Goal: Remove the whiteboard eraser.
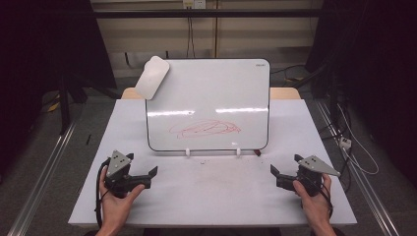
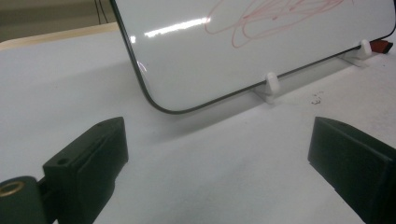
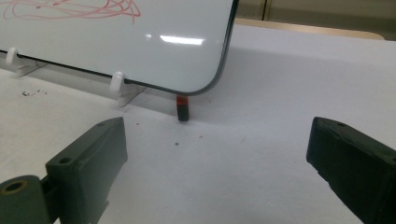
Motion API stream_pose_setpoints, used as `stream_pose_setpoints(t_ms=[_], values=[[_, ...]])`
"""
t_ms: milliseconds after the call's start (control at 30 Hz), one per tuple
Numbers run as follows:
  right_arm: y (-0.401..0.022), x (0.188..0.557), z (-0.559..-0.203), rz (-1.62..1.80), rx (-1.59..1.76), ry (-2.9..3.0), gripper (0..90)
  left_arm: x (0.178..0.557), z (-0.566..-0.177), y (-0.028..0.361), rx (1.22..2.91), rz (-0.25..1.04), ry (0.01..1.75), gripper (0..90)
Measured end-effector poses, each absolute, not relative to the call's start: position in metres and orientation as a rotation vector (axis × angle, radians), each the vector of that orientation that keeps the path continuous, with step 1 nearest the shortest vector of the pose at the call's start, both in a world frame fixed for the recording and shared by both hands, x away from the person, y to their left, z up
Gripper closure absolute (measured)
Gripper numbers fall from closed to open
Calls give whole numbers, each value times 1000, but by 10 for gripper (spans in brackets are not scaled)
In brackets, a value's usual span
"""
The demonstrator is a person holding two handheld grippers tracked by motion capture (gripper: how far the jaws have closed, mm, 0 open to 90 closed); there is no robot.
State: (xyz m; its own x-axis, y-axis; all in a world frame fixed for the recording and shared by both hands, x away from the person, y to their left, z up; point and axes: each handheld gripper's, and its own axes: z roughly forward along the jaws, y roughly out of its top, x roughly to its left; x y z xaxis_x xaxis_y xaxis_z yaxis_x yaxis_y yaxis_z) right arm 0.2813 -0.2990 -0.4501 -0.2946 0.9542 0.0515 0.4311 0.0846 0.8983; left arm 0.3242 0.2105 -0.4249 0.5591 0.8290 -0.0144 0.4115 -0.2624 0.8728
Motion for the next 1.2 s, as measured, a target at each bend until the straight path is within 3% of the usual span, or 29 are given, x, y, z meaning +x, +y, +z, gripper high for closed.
stream_pose_setpoints(t_ms=[600, 867, 1200], values=[[-296, 284, -451, 1186, 1354, 1820, 50, 326, -414, 211, 1886, 552, 998, 53], [-297, 285, -452, 1197, 1351, 1826, 46, 343, -403, 208, 1919, 533, 954, 57], [-295, 287, -452, 1192, 1339, 1842, 47, 373, -375, 200, 1893, 647, 920, 47]])
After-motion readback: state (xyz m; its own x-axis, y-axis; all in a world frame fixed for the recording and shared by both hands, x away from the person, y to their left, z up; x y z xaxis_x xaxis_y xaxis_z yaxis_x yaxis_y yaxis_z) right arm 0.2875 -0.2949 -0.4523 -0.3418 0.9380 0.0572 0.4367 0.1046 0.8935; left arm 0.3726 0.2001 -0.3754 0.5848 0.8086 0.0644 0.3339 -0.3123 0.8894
